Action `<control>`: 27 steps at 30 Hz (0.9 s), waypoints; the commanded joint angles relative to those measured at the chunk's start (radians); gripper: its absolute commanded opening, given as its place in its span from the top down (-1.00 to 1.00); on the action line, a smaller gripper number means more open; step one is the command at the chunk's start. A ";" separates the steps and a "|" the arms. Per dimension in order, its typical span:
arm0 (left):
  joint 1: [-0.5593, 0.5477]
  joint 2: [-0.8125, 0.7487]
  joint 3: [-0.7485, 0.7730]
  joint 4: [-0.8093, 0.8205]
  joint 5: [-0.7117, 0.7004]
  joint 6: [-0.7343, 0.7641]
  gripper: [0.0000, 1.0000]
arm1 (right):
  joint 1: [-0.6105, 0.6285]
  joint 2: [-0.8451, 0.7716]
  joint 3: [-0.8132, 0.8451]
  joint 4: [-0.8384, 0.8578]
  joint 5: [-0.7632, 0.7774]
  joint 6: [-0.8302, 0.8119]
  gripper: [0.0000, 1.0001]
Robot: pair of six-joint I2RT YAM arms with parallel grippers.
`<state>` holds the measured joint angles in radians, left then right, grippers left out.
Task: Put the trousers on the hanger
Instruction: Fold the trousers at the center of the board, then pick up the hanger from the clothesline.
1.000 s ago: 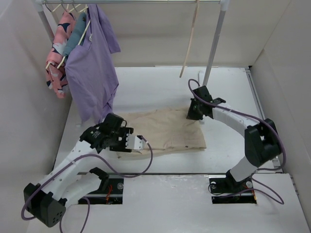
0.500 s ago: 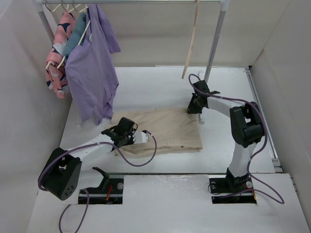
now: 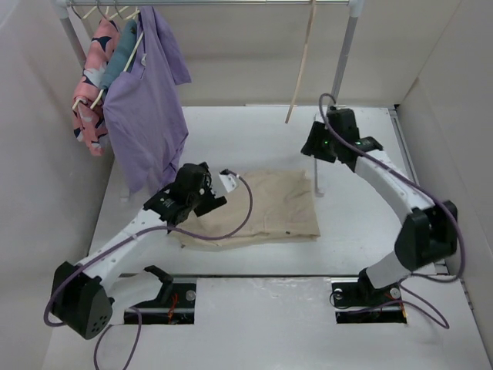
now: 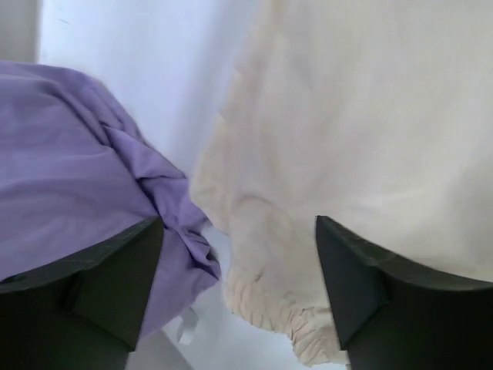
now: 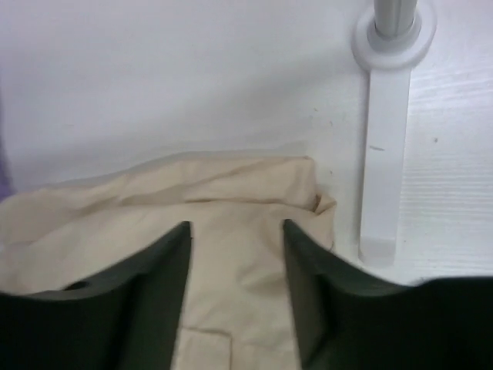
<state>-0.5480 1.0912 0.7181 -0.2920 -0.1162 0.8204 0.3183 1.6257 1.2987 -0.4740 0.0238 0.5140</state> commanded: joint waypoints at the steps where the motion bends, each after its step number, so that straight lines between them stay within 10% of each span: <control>1: -0.001 -0.094 0.102 -0.030 0.061 -0.189 -0.59 | -0.033 -0.223 0.066 -0.069 -0.012 -0.048 -0.21; 12: -0.001 -0.186 0.156 0.001 0.265 -0.382 -0.64 | -0.051 -0.386 0.342 -0.066 -0.095 -0.100 -0.59; 27: -0.001 -0.152 0.185 -0.044 0.276 -0.359 -0.64 | -0.070 -0.040 0.724 0.244 -0.387 0.138 -1.00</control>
<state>-0.5480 0.9581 0.8543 -0.3325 0.1352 0.4614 0.2543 1.5219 1.9850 -0.2905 -0.3382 0.5781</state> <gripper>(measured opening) 0.818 0.995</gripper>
